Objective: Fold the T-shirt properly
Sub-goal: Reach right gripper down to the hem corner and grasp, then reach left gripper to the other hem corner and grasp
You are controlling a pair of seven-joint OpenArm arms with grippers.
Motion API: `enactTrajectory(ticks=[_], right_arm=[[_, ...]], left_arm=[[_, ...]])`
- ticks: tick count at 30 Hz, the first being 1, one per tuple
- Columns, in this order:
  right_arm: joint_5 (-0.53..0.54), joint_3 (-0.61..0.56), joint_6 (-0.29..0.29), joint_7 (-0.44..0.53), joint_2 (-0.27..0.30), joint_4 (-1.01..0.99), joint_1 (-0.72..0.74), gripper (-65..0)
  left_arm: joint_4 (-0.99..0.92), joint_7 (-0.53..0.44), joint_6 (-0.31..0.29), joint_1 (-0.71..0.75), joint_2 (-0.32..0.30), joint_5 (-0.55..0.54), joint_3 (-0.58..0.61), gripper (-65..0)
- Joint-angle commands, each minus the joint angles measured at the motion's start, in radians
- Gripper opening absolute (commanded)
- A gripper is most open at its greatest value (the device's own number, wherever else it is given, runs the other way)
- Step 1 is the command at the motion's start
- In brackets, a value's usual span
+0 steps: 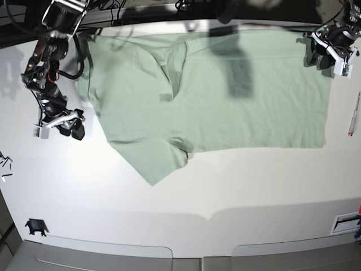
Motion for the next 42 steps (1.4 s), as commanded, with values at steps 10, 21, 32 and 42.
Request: enactTrajectory(ticks=[10, 21, 32, 42], right_arm=[[0.022, -0.235, 0.016, 0.057, 0.013, -0.460, 0.262, -34.9], [0.021, -0.314, 0.055, 0.019, -0.061, -0.464, 0.264, -35.0], [0.021, -0.314, 0.055, 0.024, -0.054, -0.464, 0.264, -65.0], [0.022, -0.314, 0.055, 0.032, -0.063, -0.464, 0.264, -65.0]], left_arm=[[0.016, -0.012, -0.003, 0.004, -0.011, -0.009, -0.008, -40.8], [0.016, 0.004, -0.003, 0.005, -0.011, -0.009, -0.008, -40.8], [0.016, -0.040, 0.056, -0.065, -0.011, 0.045, -0.008, -40.8], [-0.198, -0.101, 0.153, -0.415, -0.020, 0.096, -0.006, -40.7]])
